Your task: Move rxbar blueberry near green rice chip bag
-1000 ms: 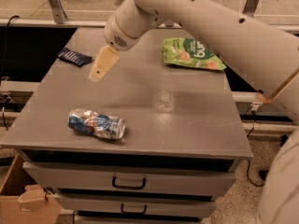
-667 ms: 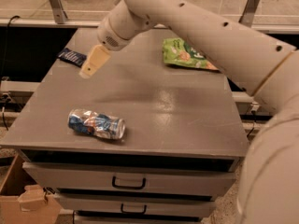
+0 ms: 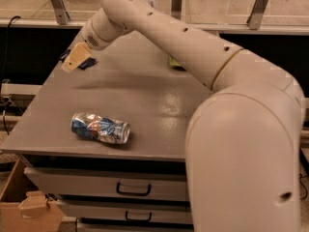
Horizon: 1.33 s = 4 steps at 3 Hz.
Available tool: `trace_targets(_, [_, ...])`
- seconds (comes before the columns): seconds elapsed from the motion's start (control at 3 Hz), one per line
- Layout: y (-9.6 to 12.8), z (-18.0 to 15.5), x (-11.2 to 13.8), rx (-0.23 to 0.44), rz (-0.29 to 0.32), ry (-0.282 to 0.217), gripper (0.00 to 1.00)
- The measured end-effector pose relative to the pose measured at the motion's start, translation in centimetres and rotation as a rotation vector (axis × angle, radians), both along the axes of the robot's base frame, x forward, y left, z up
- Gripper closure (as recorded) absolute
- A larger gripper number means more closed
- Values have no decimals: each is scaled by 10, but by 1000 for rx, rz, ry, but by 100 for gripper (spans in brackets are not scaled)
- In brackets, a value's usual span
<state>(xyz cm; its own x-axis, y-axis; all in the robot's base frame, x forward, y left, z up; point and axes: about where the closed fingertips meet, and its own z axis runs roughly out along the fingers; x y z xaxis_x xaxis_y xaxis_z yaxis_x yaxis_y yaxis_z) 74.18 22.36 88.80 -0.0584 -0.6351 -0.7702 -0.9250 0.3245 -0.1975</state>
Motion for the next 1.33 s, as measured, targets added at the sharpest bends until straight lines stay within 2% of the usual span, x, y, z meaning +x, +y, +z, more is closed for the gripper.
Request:
trace_targets(0.67, [33,-32,29,85,-93,83,0])
trace_targets(1.0, [35,-44,36,113,-132,112,18])
trace_targets(1.33, [34,-46,35,134,-151,122,42])
